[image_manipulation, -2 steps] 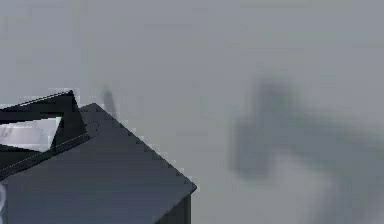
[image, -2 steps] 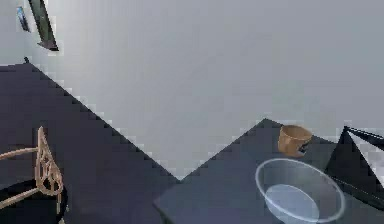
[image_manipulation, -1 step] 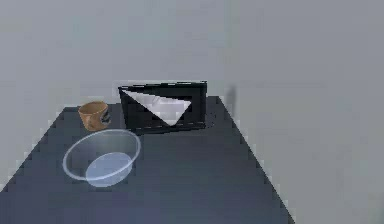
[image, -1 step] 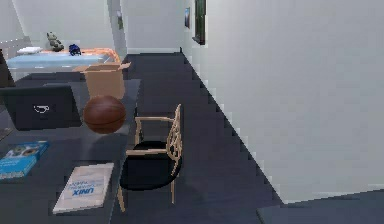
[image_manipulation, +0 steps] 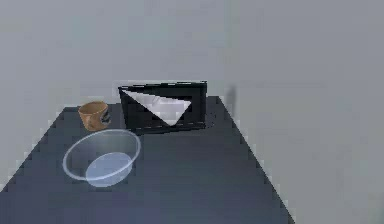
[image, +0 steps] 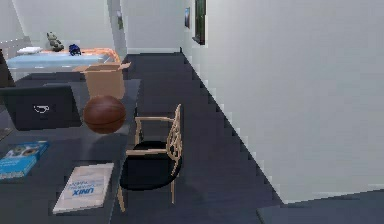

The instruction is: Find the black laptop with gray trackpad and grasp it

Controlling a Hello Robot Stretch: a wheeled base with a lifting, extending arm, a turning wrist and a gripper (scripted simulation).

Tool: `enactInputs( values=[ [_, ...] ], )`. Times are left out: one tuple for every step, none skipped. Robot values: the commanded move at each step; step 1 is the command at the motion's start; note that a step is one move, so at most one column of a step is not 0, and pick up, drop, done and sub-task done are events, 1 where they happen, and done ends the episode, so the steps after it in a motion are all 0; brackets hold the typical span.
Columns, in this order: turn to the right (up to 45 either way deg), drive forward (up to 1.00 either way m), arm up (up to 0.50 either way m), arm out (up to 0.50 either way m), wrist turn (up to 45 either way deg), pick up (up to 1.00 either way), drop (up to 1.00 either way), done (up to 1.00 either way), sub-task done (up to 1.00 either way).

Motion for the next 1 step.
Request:
enactInputs(
  values=[
    [0.0, 0.0, 0.38, 0.0, 0.0, 0.0, 0.0, 0.0, 0.0]
  ],
)
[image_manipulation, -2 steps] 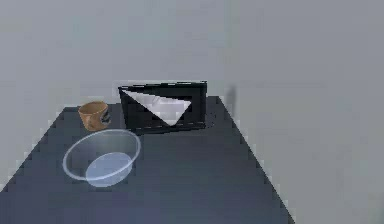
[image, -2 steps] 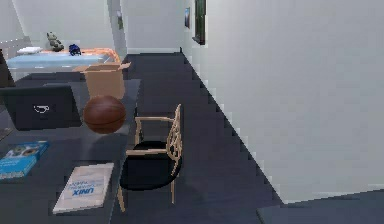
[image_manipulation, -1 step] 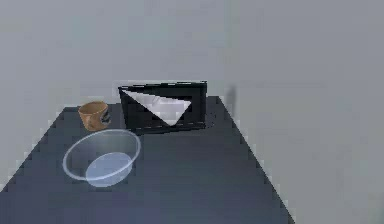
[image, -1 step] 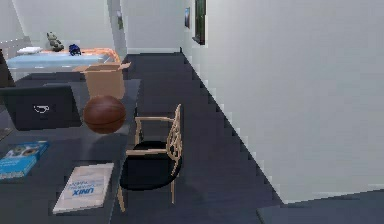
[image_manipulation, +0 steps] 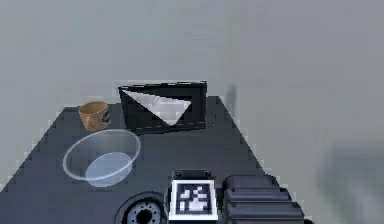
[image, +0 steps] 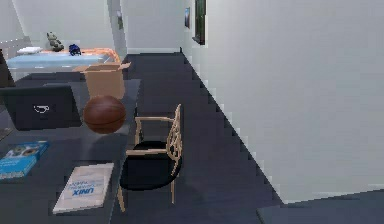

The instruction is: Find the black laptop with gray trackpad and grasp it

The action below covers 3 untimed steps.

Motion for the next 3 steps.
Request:
enactInputs(
  values=[
    [0.0, 0.0, 0.0, 0.36, 0.0, 0.0, 0.0, 0.0, 0.0],
    [0.0, 0.0, 0.0, 0.0, 45.0, 0.0, 0.0, 0.0, 0.0],
    [0.0, 0.0, 0.0, 0.0, 45.0, 0.0, 0.0, 0.0, 0.0]
  ],
)
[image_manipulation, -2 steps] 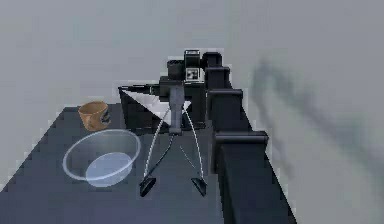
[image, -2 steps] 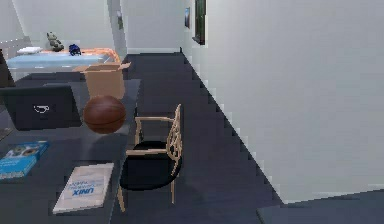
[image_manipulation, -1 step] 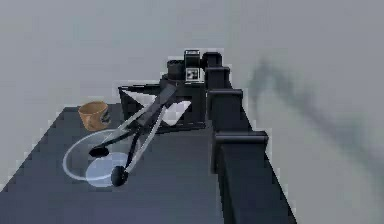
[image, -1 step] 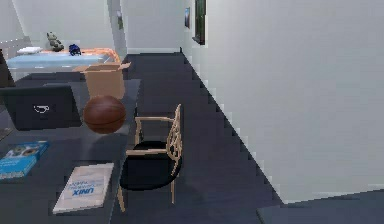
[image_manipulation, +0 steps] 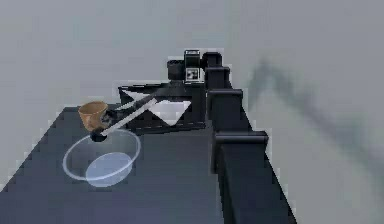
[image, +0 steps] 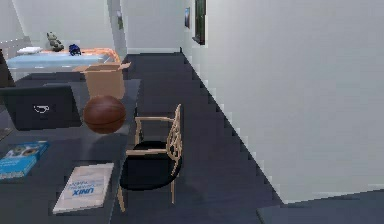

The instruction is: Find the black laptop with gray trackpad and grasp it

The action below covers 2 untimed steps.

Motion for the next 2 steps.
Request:
enactInputs(
  values=[
    [0.0, 0.0, 0.0, 0.0, 45.0, 0.0, 0.0, 0.0, 0.0],
    [0.0, 0.0, 0.0, 0.0, 0.0, 1.0, 0.0, 0.0, 0.0]
  ],
)
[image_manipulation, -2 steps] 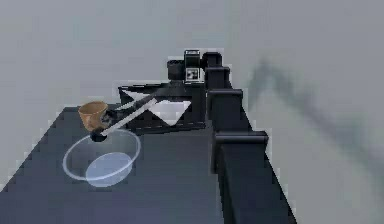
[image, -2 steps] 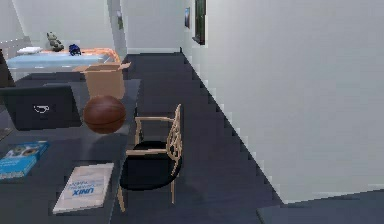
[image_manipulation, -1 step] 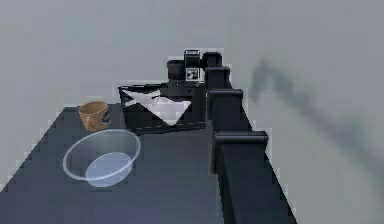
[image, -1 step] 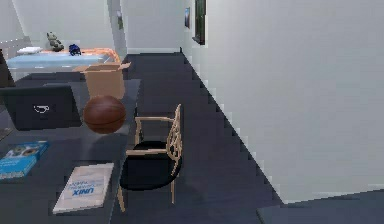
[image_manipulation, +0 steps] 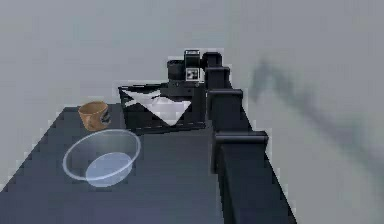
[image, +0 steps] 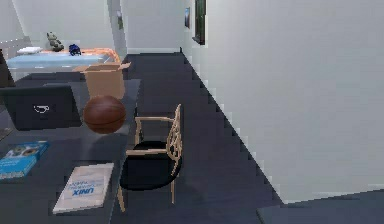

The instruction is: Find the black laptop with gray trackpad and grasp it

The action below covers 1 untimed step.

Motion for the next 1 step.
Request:
enactInputs(
  values=[
    [0.0, 0.0, 0.0, 0.0, 0.0, 0.0, 0.0, 1.0, 0.0]
  ],
)
